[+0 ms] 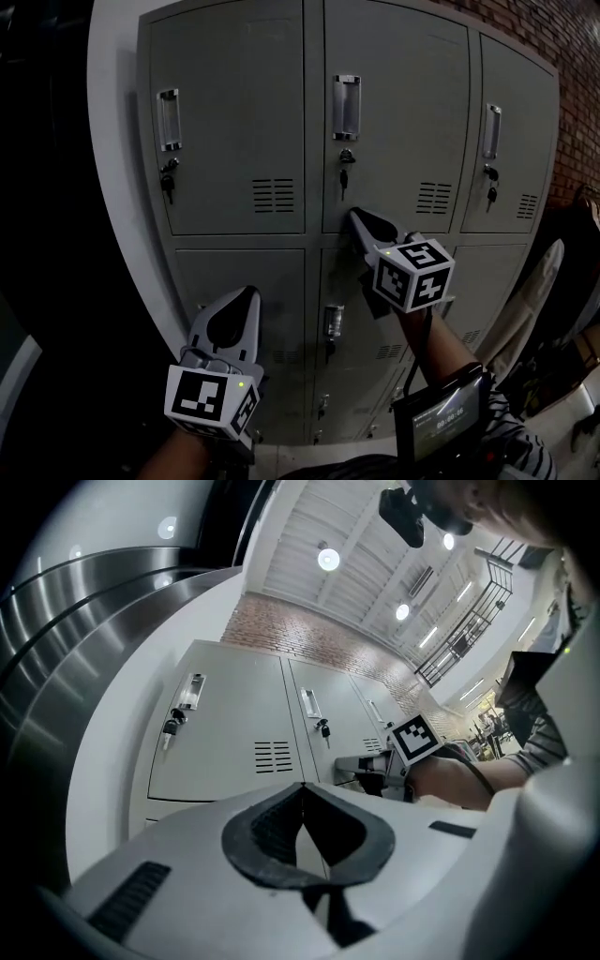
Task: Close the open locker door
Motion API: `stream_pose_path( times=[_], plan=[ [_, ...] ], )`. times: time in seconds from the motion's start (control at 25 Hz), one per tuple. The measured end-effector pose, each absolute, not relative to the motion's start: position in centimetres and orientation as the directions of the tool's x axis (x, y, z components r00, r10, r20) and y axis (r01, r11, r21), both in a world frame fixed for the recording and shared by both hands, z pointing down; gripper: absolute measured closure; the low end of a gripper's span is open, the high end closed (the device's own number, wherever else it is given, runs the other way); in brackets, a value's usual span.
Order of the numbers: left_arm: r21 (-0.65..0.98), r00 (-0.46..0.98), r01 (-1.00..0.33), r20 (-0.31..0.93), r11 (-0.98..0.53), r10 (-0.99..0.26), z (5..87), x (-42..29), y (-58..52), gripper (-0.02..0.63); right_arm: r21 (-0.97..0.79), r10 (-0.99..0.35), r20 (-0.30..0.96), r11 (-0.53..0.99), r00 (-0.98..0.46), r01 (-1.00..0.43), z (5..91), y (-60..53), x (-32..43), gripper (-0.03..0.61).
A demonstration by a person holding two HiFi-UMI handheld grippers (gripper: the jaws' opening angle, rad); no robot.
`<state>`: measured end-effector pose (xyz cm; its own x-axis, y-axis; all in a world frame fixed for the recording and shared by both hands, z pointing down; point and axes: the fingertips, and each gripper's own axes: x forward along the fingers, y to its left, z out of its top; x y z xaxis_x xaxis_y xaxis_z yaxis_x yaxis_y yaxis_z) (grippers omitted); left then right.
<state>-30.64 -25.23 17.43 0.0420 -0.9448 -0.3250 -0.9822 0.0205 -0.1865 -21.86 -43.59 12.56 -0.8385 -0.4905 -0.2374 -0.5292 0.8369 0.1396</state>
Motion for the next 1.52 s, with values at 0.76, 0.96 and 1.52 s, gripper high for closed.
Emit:
stream_pose_path(
  times=[0.76, 0.96, 1.52],
  plan=[
    [-0.12, 0.125, -0.988, -0.275, -0.095, -0.953, 22.4, -28.9, -23.2, 0.609, 0.123, -0.522, -0.272, 0.814, -0.808, -0.567, 17.3, -33.3, -14.6, 0.577],
    [-0.091, 0.136, -0.989, -0.251, -0.117, -0.958, 25.3, -27.1, -21.0, 0.609, 0.073, -0.58, -0.236, 0.79, -0.78, -0.609, 21.8, -29.1, -11.3, 0.578],
    [0.0, -0.006, -1.0, -0.088, 0.006, -0.996, 36.6, -17.8, -13.3, 0.609, -0.056, -0.661, -0.104, 0.75, -0.743, -0.659, 33.5, -21.1, -0.3, 0.578]
  ],
)
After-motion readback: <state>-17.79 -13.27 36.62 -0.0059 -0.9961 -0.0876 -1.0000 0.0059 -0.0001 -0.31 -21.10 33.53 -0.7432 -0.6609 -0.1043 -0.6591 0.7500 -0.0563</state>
